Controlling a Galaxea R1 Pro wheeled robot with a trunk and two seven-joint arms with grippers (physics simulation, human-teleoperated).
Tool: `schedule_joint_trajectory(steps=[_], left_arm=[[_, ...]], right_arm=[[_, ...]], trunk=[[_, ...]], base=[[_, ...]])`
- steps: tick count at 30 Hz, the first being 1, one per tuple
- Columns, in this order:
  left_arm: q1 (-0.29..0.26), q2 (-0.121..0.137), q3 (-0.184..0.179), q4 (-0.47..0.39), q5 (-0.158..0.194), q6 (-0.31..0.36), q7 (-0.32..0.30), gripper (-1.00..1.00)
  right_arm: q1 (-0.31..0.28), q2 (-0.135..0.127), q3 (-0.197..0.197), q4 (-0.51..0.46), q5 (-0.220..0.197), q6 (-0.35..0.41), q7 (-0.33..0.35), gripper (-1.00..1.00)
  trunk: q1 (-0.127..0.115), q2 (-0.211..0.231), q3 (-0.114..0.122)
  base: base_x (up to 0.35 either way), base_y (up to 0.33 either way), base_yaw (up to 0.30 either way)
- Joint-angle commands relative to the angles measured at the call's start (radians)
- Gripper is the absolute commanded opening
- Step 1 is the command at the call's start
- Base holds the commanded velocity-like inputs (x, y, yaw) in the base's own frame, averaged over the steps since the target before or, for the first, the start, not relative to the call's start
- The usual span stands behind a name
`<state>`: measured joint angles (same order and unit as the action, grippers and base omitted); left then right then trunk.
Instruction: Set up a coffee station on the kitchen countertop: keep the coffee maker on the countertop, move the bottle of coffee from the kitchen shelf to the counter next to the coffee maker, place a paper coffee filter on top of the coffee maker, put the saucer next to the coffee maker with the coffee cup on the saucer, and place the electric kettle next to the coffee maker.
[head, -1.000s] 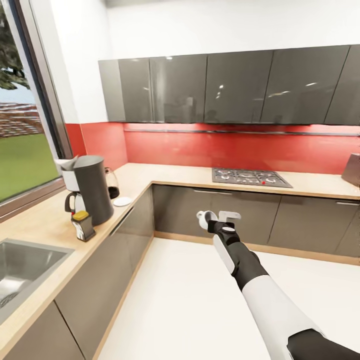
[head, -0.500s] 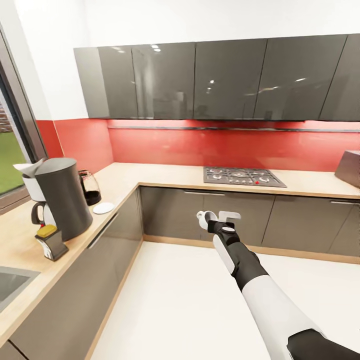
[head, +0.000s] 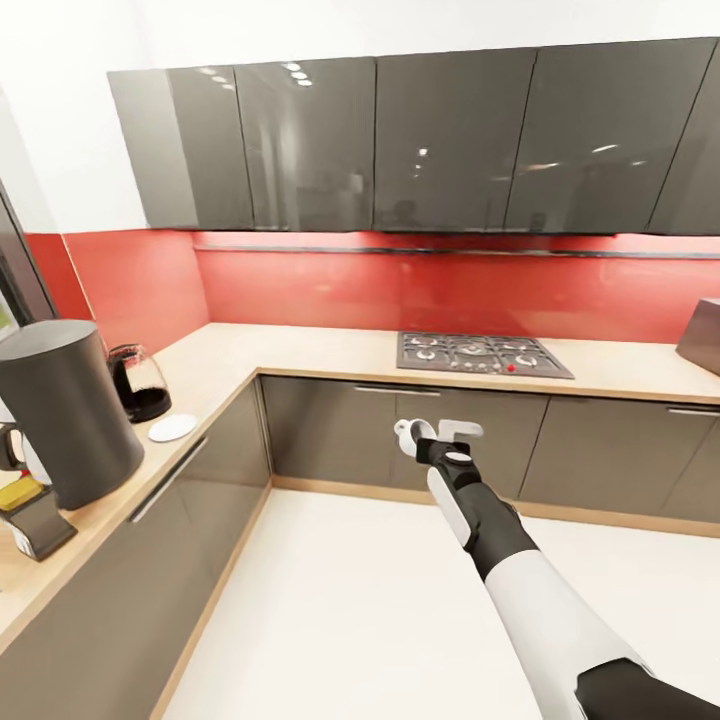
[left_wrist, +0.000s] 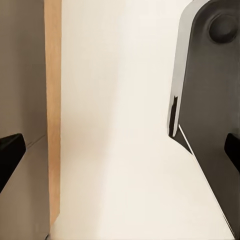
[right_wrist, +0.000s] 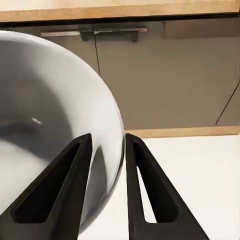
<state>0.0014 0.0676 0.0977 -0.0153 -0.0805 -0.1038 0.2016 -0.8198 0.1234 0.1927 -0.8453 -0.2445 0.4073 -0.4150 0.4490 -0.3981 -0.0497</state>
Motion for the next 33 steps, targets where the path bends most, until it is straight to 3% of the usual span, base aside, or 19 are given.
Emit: schedule_joint_trajectory(steps=[1, 16, 33], left_arm=[[0.000, 0.000, 0.008, -0.001, -0.009, -0.002, 0.002, 1.00], [-0.002, 0.000, 0.007, -0.002, -0.009, -0.001, 0.001, 1.00], [-0.004, -0.010, 0.006, -0.002, -0.009, 0.001, 0.001, 1.00]], right_arm=[[-0.001, -0.001, 0.003, -0.004, -0.010, 0.003, -0.006, -1.00], [-0.001, -0.027, 0.005, -0.008, -0.012, -0.001, -0.005, -1.00], [-0.001, -0.024, 0.007, 0.002, -0.010, -0.001, -0.005, -1.00]], trunk=[[0.001, -0.002, -0.003], [0.001, -0.002, -0.005], [0.001, -0.002, -0.005]], base=[[0.283, -0.187, 0.000], [0.284, -0.180, 0.000], [0.332, -0.006, 0.042]])
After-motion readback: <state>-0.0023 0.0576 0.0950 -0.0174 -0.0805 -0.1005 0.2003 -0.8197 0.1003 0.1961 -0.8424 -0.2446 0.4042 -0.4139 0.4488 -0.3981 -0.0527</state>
